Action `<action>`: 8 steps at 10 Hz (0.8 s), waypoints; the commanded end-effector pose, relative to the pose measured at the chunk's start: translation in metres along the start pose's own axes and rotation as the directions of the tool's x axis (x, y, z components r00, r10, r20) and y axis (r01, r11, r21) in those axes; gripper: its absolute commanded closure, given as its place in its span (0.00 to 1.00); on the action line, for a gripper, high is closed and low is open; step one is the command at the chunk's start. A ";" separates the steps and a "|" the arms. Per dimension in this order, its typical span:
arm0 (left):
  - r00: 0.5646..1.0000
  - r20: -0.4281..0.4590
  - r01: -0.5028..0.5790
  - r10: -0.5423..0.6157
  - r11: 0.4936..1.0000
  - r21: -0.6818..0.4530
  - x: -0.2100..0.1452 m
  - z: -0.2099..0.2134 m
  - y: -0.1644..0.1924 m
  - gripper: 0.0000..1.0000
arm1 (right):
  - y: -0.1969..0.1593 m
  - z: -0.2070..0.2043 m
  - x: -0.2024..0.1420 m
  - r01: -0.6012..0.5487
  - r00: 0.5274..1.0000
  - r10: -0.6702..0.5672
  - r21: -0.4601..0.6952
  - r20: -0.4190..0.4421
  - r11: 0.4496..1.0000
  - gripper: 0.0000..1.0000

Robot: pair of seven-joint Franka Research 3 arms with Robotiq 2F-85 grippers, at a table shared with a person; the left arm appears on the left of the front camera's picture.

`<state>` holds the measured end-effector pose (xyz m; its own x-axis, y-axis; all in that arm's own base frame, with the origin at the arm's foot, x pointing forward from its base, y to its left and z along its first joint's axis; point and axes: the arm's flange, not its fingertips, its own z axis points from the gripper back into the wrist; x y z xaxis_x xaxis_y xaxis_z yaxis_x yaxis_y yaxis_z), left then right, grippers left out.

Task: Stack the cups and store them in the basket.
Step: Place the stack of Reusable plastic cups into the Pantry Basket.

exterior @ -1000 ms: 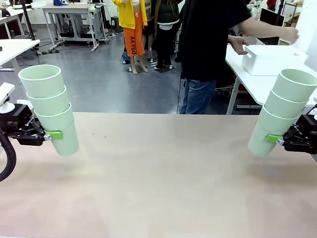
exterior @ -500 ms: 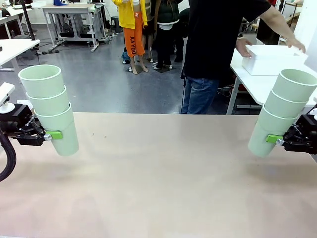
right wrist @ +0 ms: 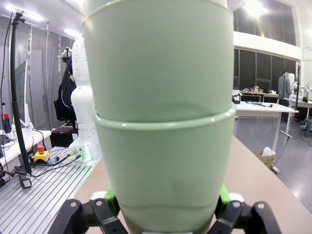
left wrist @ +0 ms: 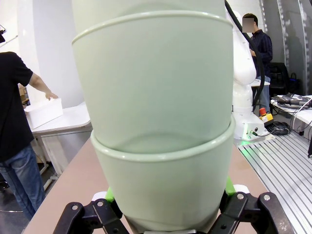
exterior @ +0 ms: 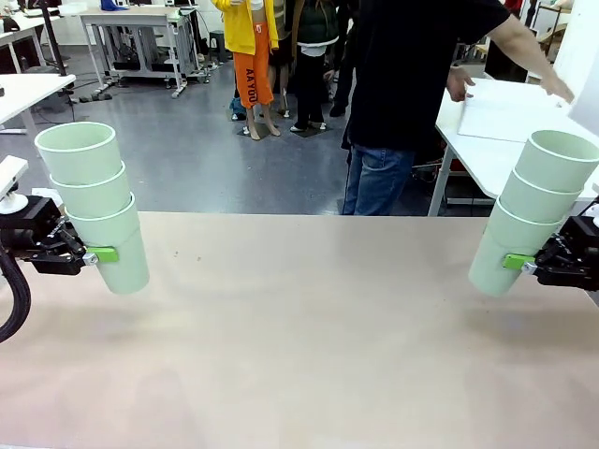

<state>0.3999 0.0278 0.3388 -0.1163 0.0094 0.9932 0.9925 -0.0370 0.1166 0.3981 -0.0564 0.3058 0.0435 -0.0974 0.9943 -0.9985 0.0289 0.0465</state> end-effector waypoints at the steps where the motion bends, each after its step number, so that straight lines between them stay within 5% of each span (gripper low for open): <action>1: 1.000 0.009 0.008 -0.008 1.000 -0.003 0.004 0.002 -0.001 0.12 | -0.002 0.000 0.004 -0.013 1.000 0.013 0.007 -0.003 1.000 0.14; 8: 1.000 0.009 0.008 -0.008 1.000 -0.003 0.004 0.002 -0.001 0.12 | -0.002 0.000 0.004 -0.013 1.000 0.013 0.007 -0.003 1.000 0.14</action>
<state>0.3999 0.0278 0.3388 -0.1163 0.0094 0.9932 0.9925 -0.0370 0.1166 0.3981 -0.0564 0.3058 0.0435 -0.0974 0.9943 -0.9985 0.0289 0.0465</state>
